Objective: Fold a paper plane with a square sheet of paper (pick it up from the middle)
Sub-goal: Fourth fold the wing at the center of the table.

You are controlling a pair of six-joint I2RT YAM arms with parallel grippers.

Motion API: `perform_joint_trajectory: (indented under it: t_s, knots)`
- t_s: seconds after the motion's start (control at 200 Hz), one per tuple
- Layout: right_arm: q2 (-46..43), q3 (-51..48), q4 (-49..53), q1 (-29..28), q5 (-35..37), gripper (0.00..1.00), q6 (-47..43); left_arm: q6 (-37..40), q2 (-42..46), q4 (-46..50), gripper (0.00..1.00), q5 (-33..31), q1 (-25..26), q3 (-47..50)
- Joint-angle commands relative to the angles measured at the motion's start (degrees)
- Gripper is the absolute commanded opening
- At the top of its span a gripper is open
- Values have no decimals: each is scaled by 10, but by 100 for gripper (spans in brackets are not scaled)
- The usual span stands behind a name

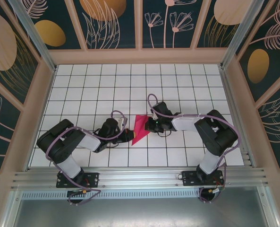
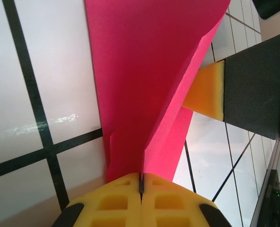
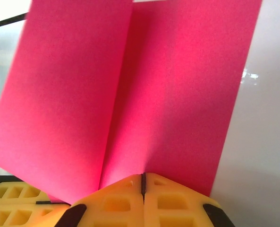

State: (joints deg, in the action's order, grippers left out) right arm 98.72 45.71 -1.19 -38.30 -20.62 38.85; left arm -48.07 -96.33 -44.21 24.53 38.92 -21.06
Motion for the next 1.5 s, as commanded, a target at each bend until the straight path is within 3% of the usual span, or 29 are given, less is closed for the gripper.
perform_joint_trajectory:
  t_s: [0.0, 0.275, 0.786, 1.256, 1.496]
  knots:
    - [-29, 7, -17, -8, -14, 3, -9, 3, -37, 12, 0, 6, 1, -6]
    - [-66, -25, -94, -15, -60, 3, 16, -7, -51, 4, 0, 13, -4, -4]
    - [33, 14, -131, -21, -76, 2, 33, -20, -57, 0, 0, 27, -16, 2]
    - [33, 15, -104, -21, -45, 1, 28, -21, -22, 19, 26, 29, -23, -16]
    - [32, 17, -99, -21, -42, 1, 27, -18, -22, 27, 28, 23, -30, -27]
